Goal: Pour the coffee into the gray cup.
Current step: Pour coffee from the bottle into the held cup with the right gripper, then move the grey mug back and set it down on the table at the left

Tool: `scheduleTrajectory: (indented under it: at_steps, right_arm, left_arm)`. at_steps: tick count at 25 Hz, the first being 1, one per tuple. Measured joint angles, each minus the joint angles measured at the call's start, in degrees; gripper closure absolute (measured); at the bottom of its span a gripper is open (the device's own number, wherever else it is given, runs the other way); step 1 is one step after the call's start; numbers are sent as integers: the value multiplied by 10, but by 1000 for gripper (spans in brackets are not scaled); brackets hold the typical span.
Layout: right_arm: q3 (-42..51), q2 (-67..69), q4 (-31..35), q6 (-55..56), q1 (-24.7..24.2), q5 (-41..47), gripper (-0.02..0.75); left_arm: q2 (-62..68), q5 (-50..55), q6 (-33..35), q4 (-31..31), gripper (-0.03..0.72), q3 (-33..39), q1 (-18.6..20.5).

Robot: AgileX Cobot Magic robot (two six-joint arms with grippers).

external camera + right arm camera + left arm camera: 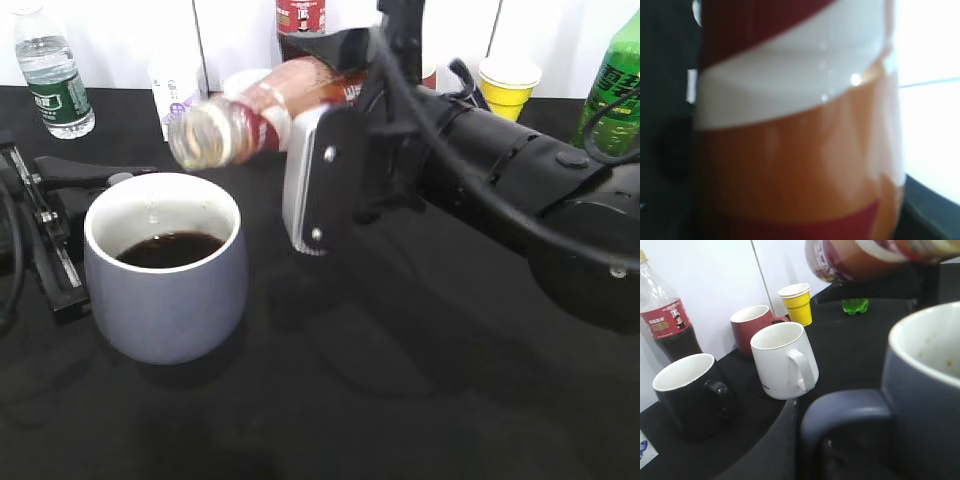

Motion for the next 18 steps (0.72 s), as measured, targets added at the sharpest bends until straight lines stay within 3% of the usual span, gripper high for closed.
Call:
scheduleTrajectory:
  at_steps: [9, 12, 14, 18]
  right_arm:
    - [0, 0, 0, 613, 0, 2, 210]
    - [0, 0, 0, 646, 0, 2, 210]
    - [0, 0, 0, 648, 0, 2, 210]
    - [0, 0, 0, 648, 0, 2, 210]
  left_arm:
    - [0, 0, 0, -14, 650, 0, 0]
    - [0, 5, 0, -52, 650, 0, 0]
    - [1, 10, 6, -120, 650, 0, 0]
    - [59, 26, 143, -301, 650, 0, 0]
